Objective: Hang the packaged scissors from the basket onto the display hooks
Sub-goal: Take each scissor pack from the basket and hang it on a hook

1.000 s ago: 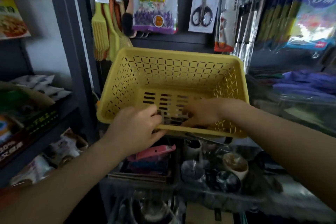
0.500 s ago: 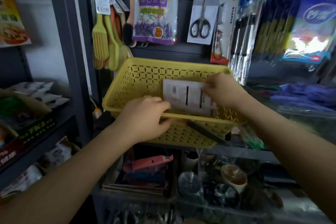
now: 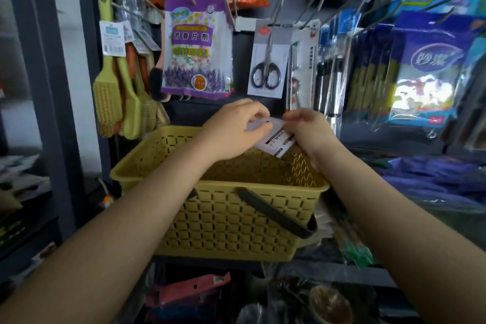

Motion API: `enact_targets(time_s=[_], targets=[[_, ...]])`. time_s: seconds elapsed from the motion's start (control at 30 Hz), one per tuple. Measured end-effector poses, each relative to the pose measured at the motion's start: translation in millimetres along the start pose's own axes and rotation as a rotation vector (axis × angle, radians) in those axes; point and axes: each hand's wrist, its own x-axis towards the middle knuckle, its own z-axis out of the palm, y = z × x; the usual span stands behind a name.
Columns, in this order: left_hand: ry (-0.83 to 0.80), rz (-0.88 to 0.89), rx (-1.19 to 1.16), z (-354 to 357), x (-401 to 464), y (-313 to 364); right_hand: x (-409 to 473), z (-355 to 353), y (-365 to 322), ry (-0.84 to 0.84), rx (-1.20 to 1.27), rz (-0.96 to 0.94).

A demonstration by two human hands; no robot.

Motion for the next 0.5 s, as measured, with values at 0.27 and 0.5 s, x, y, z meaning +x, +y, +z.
enact_targets(time_s=[0.27, 0.5], targets=[[-0.032, -0.013, 0.081, 6.2, 21.8, -5.6, 20.4, -10.2, -5.6, -0.054, 0.298, 0.119], [-0.111, -0.098, -0.018, -9.9, 27.3, -16.9, 28.4, -13.6, -44.2, -0.177, 0.606, 0.047]])
